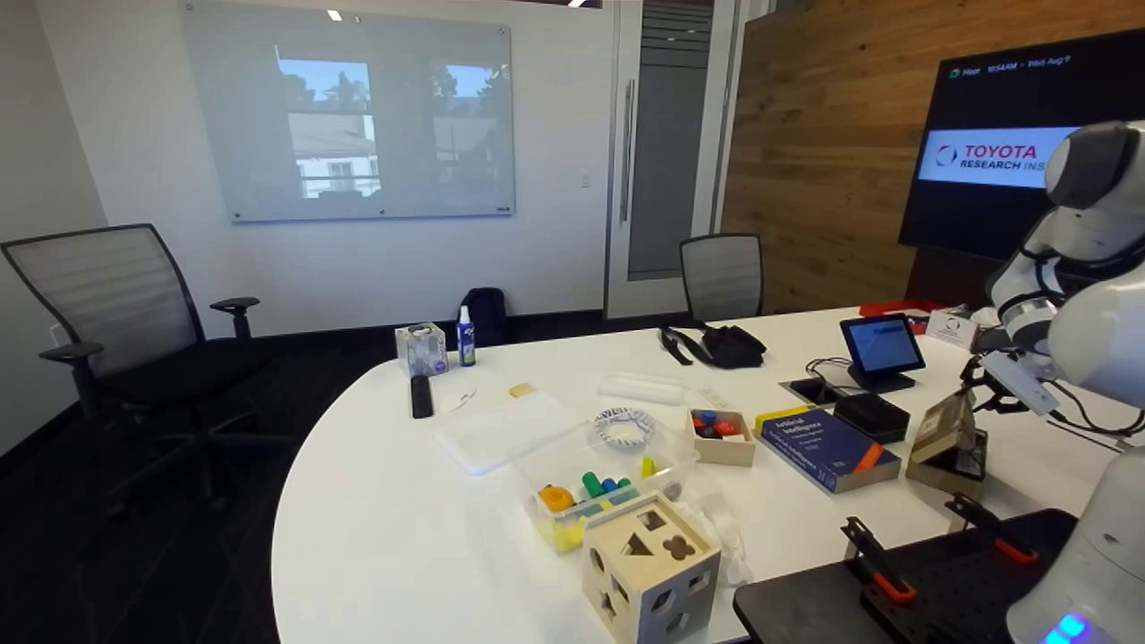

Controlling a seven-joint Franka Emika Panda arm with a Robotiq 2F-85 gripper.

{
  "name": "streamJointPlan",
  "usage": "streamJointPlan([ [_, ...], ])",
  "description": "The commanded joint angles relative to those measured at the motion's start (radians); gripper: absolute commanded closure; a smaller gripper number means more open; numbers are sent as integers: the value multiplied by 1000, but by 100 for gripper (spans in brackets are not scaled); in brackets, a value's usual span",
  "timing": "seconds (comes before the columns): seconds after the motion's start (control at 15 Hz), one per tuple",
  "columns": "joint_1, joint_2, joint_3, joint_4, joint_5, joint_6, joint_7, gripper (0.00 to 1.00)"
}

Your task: Fully open the small box

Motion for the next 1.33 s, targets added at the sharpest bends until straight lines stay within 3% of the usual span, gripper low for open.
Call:
streamJointPlan([
  [0.0,-8,-36,44,-29,110,-36,-127,24],
  [0.2,10,-58,60,-45,235,-84,-240,3],
  [0.27,20,-72,57,-55,279,-112,-281,0],
  [0.67,138,-81,-26,-87,438,-269,-389,0],
  [1.27,342,44,-190,-92,428,-266,-342,0],
])
